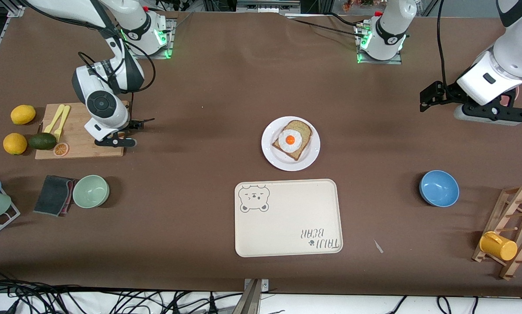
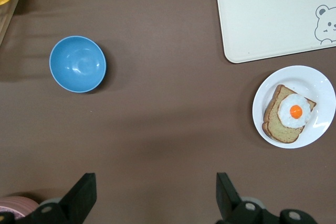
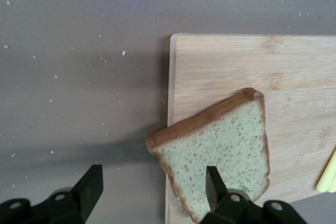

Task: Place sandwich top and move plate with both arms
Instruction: 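Reach the right gripper down to the bread slice on the cutting board, then close the right gripper on the bread slice edge and lift it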

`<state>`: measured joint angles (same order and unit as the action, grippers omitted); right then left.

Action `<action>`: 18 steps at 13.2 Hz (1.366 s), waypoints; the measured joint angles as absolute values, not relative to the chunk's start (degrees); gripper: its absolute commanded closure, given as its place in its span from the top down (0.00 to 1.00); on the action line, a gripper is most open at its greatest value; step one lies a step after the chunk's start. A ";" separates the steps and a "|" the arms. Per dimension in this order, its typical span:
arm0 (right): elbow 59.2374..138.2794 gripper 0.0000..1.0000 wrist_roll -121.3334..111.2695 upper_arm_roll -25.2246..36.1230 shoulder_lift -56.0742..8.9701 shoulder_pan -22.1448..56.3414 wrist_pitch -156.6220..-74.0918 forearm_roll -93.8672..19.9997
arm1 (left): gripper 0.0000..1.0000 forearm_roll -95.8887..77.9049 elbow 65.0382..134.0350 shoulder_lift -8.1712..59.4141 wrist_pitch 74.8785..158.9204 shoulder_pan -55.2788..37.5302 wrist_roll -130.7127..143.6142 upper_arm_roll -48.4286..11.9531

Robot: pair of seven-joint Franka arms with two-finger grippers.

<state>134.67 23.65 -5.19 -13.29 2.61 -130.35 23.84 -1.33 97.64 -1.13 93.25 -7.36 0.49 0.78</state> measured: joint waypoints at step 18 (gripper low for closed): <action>134.79 0.20 25.74 -3.43 -17.02 2.48 -131.30 28.87 | 1.00 -1.33 97.50 -1.08 92.18 -7.85 0.53 0.33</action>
<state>134.79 25.74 -3.43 -17.02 2.48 -131.30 28.87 -1.33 97.50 -1.08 92.18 -7.85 0.53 0.33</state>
